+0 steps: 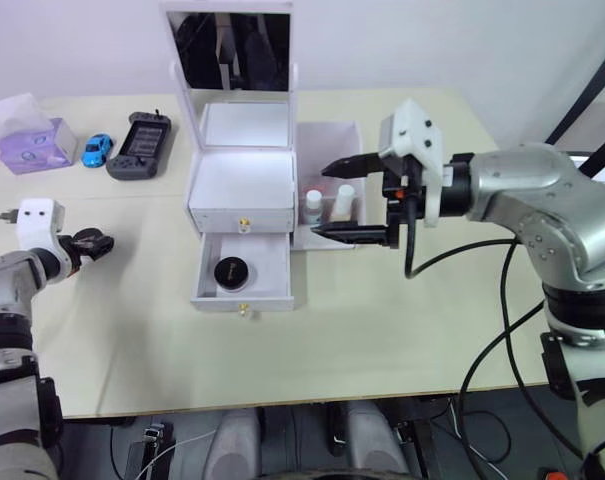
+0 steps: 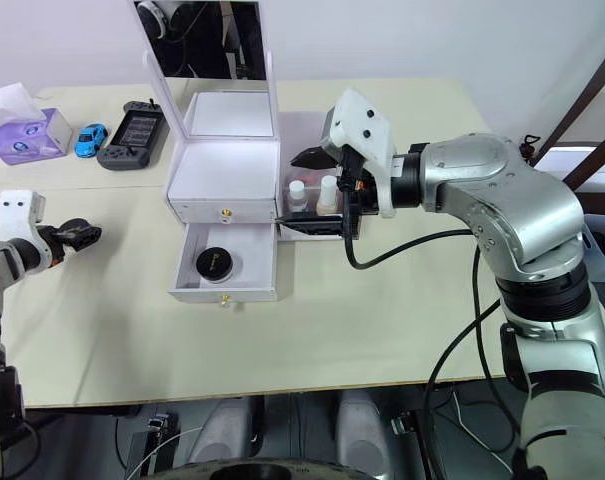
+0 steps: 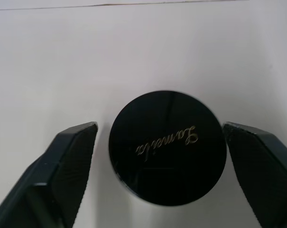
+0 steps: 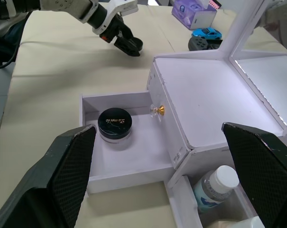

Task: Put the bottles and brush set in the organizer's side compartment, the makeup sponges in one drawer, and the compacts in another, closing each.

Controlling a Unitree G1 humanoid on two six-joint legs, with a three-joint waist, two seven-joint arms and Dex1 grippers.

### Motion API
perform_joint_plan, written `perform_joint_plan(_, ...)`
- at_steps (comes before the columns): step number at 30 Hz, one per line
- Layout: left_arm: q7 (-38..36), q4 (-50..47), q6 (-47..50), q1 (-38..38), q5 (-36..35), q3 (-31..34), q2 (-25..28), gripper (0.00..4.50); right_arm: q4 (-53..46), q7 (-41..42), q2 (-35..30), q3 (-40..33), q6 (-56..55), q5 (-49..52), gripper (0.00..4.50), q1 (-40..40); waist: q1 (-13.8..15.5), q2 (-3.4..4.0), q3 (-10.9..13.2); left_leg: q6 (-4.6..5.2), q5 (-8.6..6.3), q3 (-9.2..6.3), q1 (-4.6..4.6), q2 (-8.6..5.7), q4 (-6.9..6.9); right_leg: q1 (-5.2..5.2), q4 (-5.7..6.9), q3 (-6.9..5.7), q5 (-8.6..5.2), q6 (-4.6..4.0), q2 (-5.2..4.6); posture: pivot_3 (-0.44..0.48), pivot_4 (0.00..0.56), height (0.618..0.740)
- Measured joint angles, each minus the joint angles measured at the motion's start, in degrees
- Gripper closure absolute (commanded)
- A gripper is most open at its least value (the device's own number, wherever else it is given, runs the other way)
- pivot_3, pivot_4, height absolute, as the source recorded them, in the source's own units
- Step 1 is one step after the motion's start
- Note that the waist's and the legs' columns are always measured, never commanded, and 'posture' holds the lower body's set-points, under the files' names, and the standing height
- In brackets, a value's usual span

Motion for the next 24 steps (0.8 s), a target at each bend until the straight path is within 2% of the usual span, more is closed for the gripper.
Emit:
perform_joint_plan(1,-0.01,0.39,0.0,-0.34,0.05,0.0,-0.14,1.79,0.0,0.0,-0.03,0.0,-0.01,-0.16,0.0,0.0,-0.04,0.0,0.0,0.0,0.0,0.0,0.0,0.0,0.0,0.0,0.0,0.0,0.0,0.01,0.0,0.0,0.15,0.74)
perform_joint_plan(2,-0.06,0.87,0.05,-0.71,0.11,-0.02,-0.14,1.86,0.0,0.0,-0.1,0.0,-0.01,-0.34,0.0,0.0,-0.06,0.0,0.0,0.0,0.0,0.0,0.01,0.0,-0.01,0.0,0.0,0.0,0.0,0.01,0.0,0.0,0.15,0.74)
perform_joint_plan(14,-3.72,1.97,-1.04,-3.86,-0.11,0.21,0.46,1.86,0.14,-0.41,-0.36,-0.02,-0.21,-1.69,0.0,0.0,0.03,-0.05,0.03,-0.01,0.01,0.0,-0.03,0.01,0.01,-0.02,-0.02,0.0,0.0,-0.08,0.0,0.0,0.15,0.74)
perform_joint_plan(18,-8.31,-6.86,-0.94,-7.57,-3.31,0.84,2.15,1.86,0.25,-0.23,-0.38,-0.02,-0.58,-1.94,0.0,0.0,0.01,-0.11,0.03,-0.03,0.01,0.01,-0.1,0.01,0.0,-0.04,-0.11,0.01,0.04,-0.06,0.0,0.0,0.15,0.74)
perform_joint_plan(21,-13.99,-17.25,1.41,-9.27,-7.1,0.53,3.48,1.86,0.37,0.19,-0.53,-0.03,-0.91,-1.94,0.0,0.0,-0.14,-0.1,0.04,-0.03,0.01,0.06,-0.09,0.0,-0.04,-0.05,-0.14,0.05,0.02,-0.04,0.0,0.0,0.15,0.74)
perform_joint_plan(24,-21.93,-28.17,6.76,-10.37,-12.49,-2.98,3.99,1.86,0.34,0.76,-1.21,-0.27,-1.02,-1.65,0.0,0.06,-0.1,-0.07,0.05,-0.03,0.01,0.05,-0.08,0.01,-0.06,-0.06,-0.11,0.05,-0.05,-0.13,0.01,0.0,0.15,0.74)
